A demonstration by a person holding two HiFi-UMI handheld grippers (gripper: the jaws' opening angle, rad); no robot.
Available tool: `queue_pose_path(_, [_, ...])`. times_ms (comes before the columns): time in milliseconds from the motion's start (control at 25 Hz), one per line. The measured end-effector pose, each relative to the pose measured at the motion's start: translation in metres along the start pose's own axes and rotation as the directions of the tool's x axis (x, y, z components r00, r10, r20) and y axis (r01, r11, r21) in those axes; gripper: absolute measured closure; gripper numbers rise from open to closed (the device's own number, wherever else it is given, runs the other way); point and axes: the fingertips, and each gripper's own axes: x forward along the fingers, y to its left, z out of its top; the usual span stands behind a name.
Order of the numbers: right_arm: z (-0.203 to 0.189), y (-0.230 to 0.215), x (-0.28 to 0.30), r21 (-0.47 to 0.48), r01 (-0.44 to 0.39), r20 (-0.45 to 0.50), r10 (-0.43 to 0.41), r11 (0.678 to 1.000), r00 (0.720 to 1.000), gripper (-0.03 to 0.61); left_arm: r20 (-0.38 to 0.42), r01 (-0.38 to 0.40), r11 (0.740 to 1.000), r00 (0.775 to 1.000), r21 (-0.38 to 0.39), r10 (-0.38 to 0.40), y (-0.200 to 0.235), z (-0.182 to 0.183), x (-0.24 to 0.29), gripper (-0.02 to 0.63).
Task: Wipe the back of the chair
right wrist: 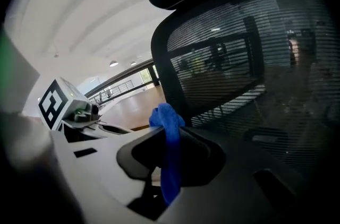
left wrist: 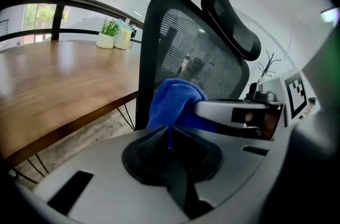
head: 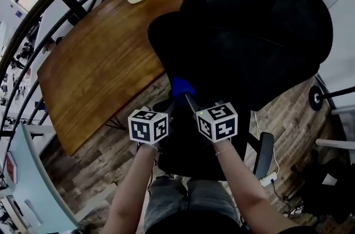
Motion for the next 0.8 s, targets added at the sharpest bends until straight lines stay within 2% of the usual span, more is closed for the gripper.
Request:
queue_pose_path(280, [-0.003,-0.01,0.032,0.062,0.016,0.002,-0.017,0.998,1.0,0.499,0.012,-0.015,0.999,1.0,-0.052,0.016,0.02,0.0,0.004,0.581])
queue_pose_path(560, [-0.014,-0.035,0.026,0.043,0.041,-0.02,-0.04,0.998,0.999,0.499,-0.027,-0.009,0.999,1.0,-0.031,0.008,0.009,-0.005,0.023,0.581])
queue_pose_path(800, [-0.019,-0.063,0.01,0.073,0.079,-0.013,-0.078,0.994,0.997,0.499,-0.048,0.027,1.0,0.998,-0.015,-0.028,-0.014,-0.006,0.046,0.581])
